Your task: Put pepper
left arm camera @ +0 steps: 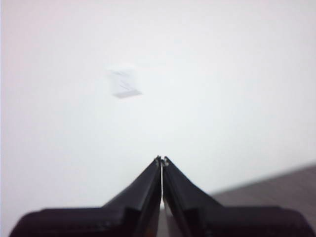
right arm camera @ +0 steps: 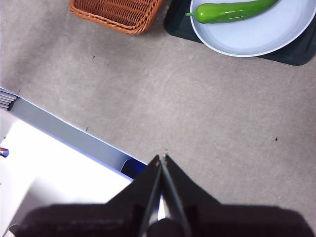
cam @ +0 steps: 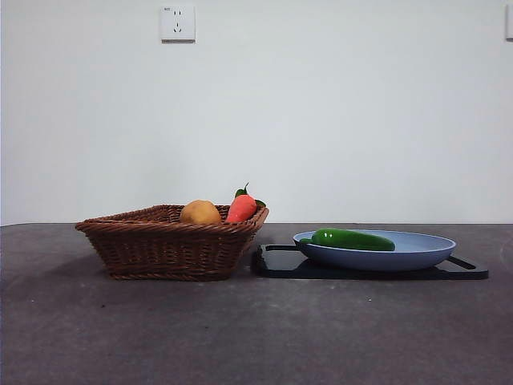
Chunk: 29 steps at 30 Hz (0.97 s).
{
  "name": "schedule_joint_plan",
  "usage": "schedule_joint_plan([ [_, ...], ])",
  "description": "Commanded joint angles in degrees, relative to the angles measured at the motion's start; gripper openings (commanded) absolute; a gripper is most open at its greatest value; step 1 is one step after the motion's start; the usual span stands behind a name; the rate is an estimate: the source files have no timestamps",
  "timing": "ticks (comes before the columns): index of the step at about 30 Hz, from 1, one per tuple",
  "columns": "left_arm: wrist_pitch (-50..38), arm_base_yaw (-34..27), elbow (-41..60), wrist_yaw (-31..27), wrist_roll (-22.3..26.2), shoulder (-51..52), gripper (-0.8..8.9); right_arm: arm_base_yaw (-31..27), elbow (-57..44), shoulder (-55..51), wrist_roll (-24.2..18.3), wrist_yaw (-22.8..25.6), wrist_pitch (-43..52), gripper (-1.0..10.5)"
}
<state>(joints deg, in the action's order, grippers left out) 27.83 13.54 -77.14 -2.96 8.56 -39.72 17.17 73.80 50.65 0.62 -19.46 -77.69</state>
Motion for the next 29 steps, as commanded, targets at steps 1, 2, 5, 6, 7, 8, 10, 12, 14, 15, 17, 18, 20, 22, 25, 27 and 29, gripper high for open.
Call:
schedule_joint_plan([
  [1,-7.0,-4.2,8.8,0.0,1.2,4.9,0.08,0.2,0.9,0.3,-0.2,0.1,-0.6,0.1],
  [2,-9.5,-5.5,12.0,-0.1,1.3,6.7,0.08,0.2,0.9,0.3,-0.2,0.1,-0.6,0.1],
  [5,-18.0,-9.2,23.4,0.0,1.2,12.3,0.08,0.2,0.9,0.3,-0.2,0.1,-0.6,0.1],
  [6,-20.9,-10.1,27.4,0.0,0.8,14.1,0.08,0.2,0.9,0.3,-0.2,0.1,-0.6,0.1],
  [7,-23.5,-10.8,31.3,0.0,0.3,15.8,0.08,0.2,0.9,0.3,-0.2,0.1,-0.6,0.1],
  [8,-25.6,-11.3,34.6,0.0,-0.1,17.3,0.08,0.2,0.9,0.3,-0.2,0.1,-0.6,0.1],
  [10,-29.5,-12.2,41.7,0.0,-1.6,20.5,0.08,0.2,0.9,0.3,-0.2,0.1,-0.6,0.1],
  [12,-31.8,-13.0,47.6,0.0,-2.9,23.4,0.08,0.2,0.9,0.3,-0.2,0.1,-0.6,0.1],
  [14,-33.3,-13.7,52.9,0.0,-4.3,26.1,0.08,0.2,0.9,0.3,-0.2,0.1,-0.6,0.1],
  [15,-33.7,-14.1,55.5,0.0,-5.0,27.4,0.08,0.2,0.9,0.3,-0.2,0.1,-0.6,0.1],
  [17,-33.7,-14.8,59.6,0.0,-6.3,29.8,0.08,0.2,0.9,0.3,-0.2,0.1,-0.6,0.1],
  [18,-33.7,-15.1,61.4,0.0,-7.1,30.9,0.08,0.2,0.9,0.3,-0.2,0.1,-0.6,0.1],
  [20,-33.4,-15.7,64.3,0.0,-7.8,32.7,0.08,0.2,0.9,0.3,-0.2,0.1,-0.6,0.1],
  [22,-33.3,-16.1,66.8,0.0,-8.8,33.8,0.08,0.2,0.9,0.3,-0.2,0.1,-0.6,0.1],
  [25,-32.9,-16.3,69.4,0.0,-9.0,34.8,0.08,0.2,0.9,0.3,-0.2,0.1,-0.6,0.1],
  [27,-32.7,-16.3,70.9,0.0,-9.1,35.3,0.08,0.2,0.9,0.3,-0.2,0.1,-0.6,0.1],
  [29,-32.1,-16.3,72.1,0.0,-9.5,35.8,0.08,0.2,0.9,0.3,-0.2,0.1,-0.6,0.1],
])
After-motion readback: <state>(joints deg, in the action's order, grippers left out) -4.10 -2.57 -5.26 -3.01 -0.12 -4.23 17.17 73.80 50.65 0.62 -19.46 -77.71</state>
